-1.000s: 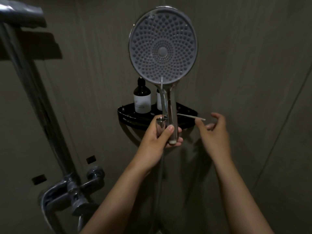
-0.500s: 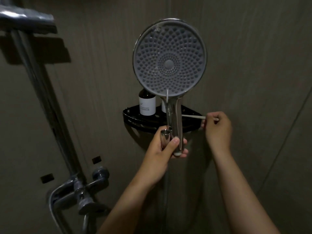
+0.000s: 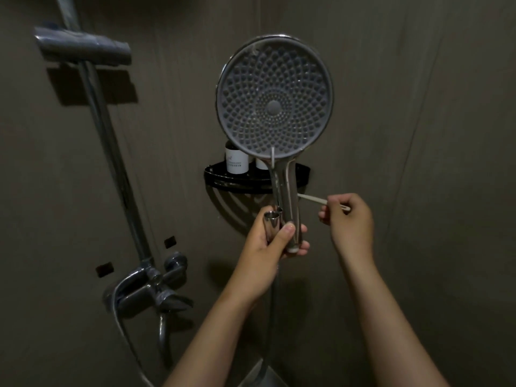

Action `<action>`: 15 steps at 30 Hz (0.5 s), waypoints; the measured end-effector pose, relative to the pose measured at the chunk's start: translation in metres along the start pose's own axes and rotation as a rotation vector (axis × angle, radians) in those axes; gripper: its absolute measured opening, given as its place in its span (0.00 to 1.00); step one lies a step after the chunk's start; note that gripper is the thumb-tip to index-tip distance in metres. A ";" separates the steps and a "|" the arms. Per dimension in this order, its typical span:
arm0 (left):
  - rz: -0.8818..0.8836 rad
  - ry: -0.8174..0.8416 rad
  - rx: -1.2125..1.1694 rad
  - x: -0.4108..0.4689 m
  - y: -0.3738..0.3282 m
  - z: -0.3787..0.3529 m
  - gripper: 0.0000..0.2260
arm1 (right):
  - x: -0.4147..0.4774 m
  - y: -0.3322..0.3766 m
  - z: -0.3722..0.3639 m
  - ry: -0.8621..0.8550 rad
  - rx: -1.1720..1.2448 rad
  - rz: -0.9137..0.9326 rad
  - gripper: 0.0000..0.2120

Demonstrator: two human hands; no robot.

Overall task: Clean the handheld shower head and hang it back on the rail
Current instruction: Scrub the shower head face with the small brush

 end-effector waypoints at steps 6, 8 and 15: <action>0.060 0.093 -0.062 -0.100 -0.011 -0.002 0.10 | -0.120 0.036 0.053 -0.078 0.033 -0.070 0.05; 0.109 0.116 -0.102 -0.142 -0.012 -0.003 0.12 | -0.166 0.044 0.073 -0.113 0.074 -0.118 0.05; 0.213 0.223 -0.168 -0.271 -0.013 -0.021 0.12 | -0.313 0.072 0.127 -0.259 0.349 -0.347 0.05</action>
Point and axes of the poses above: each hand's wrist, its own x-axis towards the middle knuckle, its own z-axis out of the back of the hand, y = z × x, the point moved 1 cm from there along x, towards the middle knuckle, and after that the axes turned 2 degrees about z, right-handed, at the moved point
